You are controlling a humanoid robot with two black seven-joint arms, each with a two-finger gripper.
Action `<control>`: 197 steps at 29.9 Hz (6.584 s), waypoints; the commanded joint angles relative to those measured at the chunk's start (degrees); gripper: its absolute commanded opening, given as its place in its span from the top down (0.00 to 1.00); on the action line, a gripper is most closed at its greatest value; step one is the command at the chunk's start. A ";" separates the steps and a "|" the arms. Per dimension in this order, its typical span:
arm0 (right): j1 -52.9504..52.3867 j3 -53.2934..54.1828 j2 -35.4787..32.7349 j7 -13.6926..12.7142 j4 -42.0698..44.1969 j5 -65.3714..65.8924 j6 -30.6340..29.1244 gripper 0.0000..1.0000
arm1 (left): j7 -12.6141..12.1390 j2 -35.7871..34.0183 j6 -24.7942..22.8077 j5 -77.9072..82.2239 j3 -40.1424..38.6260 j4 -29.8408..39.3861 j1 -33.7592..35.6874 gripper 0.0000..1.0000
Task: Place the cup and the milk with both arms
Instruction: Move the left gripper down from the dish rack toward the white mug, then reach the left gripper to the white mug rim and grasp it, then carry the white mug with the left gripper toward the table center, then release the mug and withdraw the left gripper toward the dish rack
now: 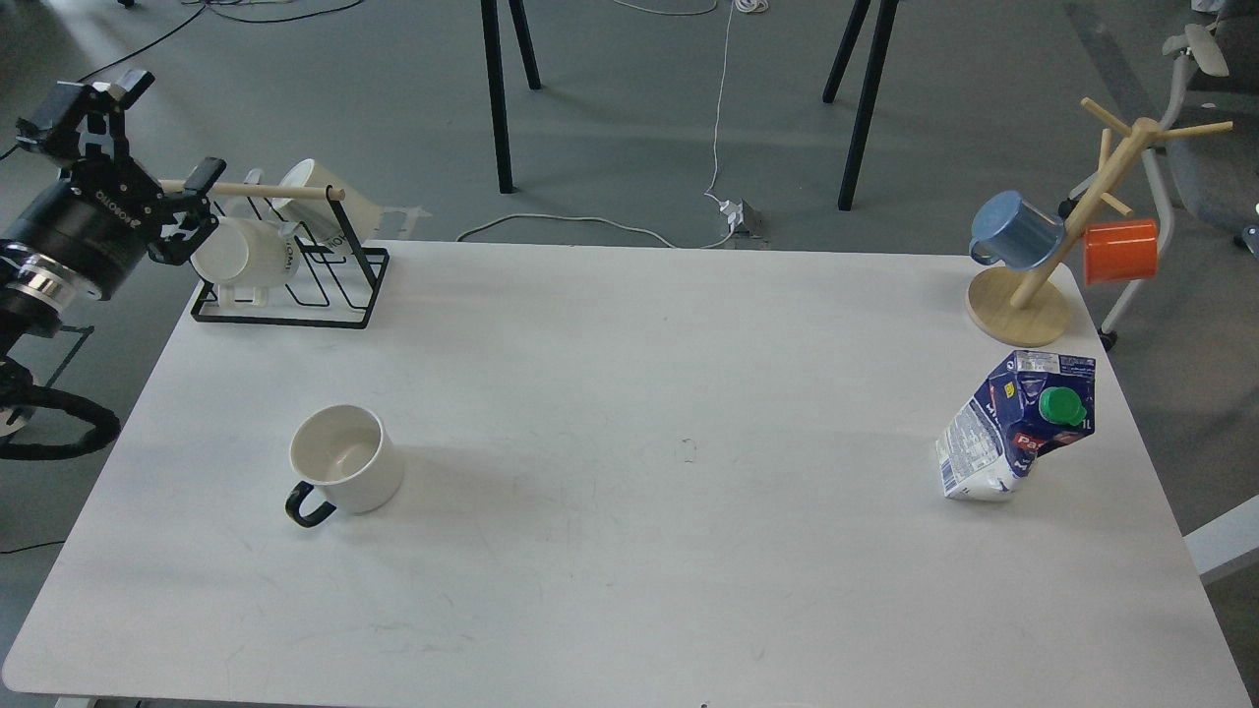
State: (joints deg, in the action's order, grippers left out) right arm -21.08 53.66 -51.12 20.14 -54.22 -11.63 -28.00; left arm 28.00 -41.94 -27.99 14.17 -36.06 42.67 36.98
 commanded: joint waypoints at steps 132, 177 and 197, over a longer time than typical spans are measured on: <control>12.73 4.44 0.58 7.86 6.40 -3.23 0.00 0.04 | 0.00 0.11 2.94 93.58 15.05 20.78 9.07 1.00; 13.70 4.96 0.84 7.86 8.87 -3.40 0.00 0.04 | 0.00 28.32 0.48 103.69 14.53 13.06 4.95 0.38; 37.66 4.09 -4.43 7.86 -10.62 -28.08 0.00 0.04 | 0.00 9.71 -0.01 -0.24 3.45 12.44 3.55 0.13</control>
State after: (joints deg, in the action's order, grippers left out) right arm 7.97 57.80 -55.74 28.00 -59.11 -33.97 -28.00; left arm 28.00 -27.60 -27.99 32.55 -32.34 55.58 41.89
